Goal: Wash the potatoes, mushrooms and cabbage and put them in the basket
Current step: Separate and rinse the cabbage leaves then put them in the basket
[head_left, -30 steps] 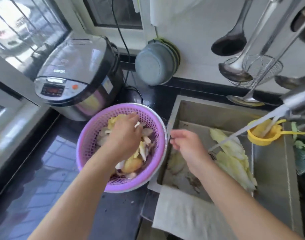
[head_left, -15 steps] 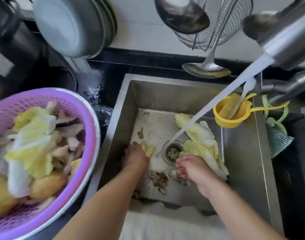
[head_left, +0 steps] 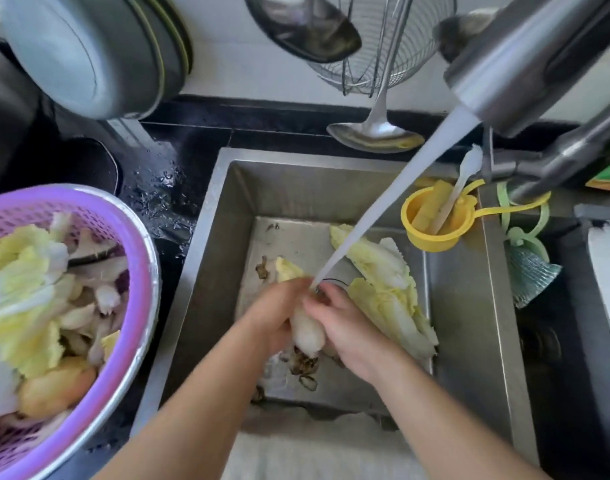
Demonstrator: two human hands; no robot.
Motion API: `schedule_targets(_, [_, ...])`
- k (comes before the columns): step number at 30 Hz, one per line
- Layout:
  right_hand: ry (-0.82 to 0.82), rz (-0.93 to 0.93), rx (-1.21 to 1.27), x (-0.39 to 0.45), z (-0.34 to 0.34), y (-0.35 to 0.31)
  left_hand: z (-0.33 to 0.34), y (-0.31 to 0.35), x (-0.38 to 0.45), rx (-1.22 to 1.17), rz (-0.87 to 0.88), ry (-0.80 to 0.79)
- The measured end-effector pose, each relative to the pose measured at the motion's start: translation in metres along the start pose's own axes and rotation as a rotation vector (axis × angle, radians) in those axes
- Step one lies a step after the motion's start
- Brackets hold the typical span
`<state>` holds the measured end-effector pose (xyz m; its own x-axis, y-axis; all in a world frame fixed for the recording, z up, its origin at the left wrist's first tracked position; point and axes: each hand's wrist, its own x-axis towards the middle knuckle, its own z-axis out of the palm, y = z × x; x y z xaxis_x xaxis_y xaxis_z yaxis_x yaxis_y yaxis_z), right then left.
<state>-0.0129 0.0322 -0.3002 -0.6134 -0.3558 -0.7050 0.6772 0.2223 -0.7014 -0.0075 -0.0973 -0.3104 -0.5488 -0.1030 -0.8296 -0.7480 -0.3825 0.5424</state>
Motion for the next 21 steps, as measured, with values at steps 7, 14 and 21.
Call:
schedule_targets(7, [0.404, -0.091, -0.316, 0.018, 0.017, -0.023, 0.041, 0.004, -0.008, -0.127, 0.009, -0.111])
schedule_targets(14, [0.129, -0.204, -0.134, -0.019, -0.003, -0.006, 0.014, 0.005, 0.012, -0.377, -0.078, 0.023])
schedule_targets(21, [0.166, 0.021, 0.236, 0.003, 0.017, 0.009, 0.014, -0.013, 0.002, -0.516, -0.025, -0.133])
